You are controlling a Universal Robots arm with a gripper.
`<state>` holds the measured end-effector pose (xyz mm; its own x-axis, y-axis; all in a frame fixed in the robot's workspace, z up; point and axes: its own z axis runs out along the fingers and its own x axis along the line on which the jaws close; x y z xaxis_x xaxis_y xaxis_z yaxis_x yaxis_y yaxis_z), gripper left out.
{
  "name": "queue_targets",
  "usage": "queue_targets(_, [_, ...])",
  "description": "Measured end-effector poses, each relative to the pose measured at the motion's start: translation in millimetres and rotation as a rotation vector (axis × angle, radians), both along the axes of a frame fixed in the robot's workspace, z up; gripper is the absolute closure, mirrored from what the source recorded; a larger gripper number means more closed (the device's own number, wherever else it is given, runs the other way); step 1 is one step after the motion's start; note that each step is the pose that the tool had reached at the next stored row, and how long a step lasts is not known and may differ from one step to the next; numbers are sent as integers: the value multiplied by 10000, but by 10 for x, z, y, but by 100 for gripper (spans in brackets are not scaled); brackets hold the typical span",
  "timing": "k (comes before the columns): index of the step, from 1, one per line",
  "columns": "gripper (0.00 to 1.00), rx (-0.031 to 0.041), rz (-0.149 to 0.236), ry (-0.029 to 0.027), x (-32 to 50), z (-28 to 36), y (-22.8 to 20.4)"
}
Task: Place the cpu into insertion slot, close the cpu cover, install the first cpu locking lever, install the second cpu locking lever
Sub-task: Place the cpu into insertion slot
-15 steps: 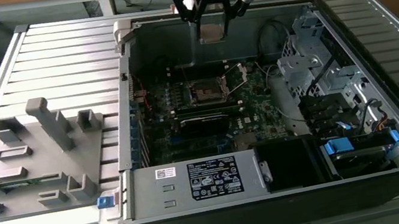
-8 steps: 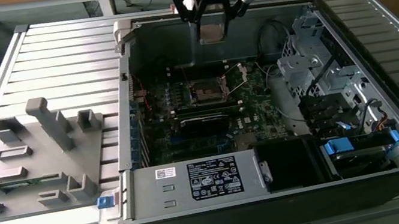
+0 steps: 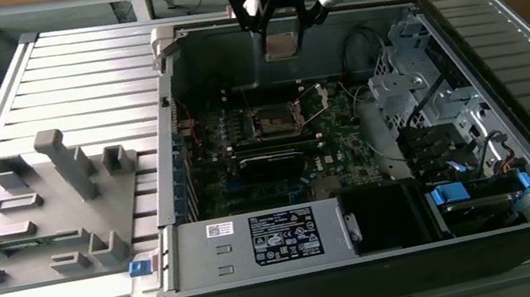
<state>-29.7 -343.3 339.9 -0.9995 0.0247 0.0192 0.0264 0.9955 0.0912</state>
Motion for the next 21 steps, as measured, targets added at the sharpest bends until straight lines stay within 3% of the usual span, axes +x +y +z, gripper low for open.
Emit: queue_targets(21, [46, -3, 0, 0, 0, -40, 0])
